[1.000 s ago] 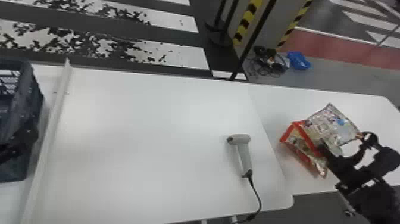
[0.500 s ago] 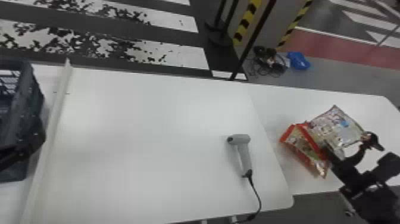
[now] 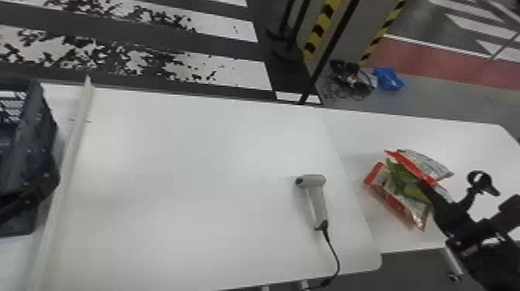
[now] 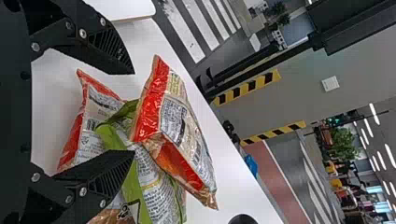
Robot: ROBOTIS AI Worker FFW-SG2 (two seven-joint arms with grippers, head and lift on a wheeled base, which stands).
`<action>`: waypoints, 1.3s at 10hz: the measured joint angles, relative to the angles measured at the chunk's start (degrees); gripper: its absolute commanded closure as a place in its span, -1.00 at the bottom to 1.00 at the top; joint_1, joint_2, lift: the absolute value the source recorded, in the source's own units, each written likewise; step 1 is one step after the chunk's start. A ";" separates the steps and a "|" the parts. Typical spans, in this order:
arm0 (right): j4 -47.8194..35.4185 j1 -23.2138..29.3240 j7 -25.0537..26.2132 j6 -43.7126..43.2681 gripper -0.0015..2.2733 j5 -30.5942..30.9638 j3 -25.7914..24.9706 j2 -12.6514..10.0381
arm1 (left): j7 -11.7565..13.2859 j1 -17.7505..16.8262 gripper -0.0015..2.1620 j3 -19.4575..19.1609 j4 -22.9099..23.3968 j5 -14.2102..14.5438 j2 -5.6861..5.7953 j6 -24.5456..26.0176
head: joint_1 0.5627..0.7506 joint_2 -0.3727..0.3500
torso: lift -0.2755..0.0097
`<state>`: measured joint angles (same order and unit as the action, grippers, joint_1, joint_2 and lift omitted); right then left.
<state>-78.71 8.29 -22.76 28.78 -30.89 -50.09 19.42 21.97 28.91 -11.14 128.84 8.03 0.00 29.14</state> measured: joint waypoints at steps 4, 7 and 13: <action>-18.47 6.89 -0.10 -0.85 -0.95 -1.13 1.37 -7.84 | -0.57 -0.08 -0.88 0.72 0.59 -0.07 0.00 0.08 | 0.41 -0.94 | 0.27; -34.76 14.72 2.74 -6.40 -0.95 0.24 11.22 -16.01 | -1.82 -0.01 -0.88 2.81 1.33 -0.93 0.00 0.18 | 0.41 -0.94 | 0.27; -38.30 22.81 15.16 -30.61 -0.95 22.33 43.99 -19.36 | -4.60 1.05 -0.88 8.12 -1.25 -6.00 0.00 -7.32 | 0.41 -0.23 | 0.27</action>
<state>-117.00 31.10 -7.60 -1.83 -8.56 -6.10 0.07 17.36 29.96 -3.02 127.59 2.03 0.00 21.82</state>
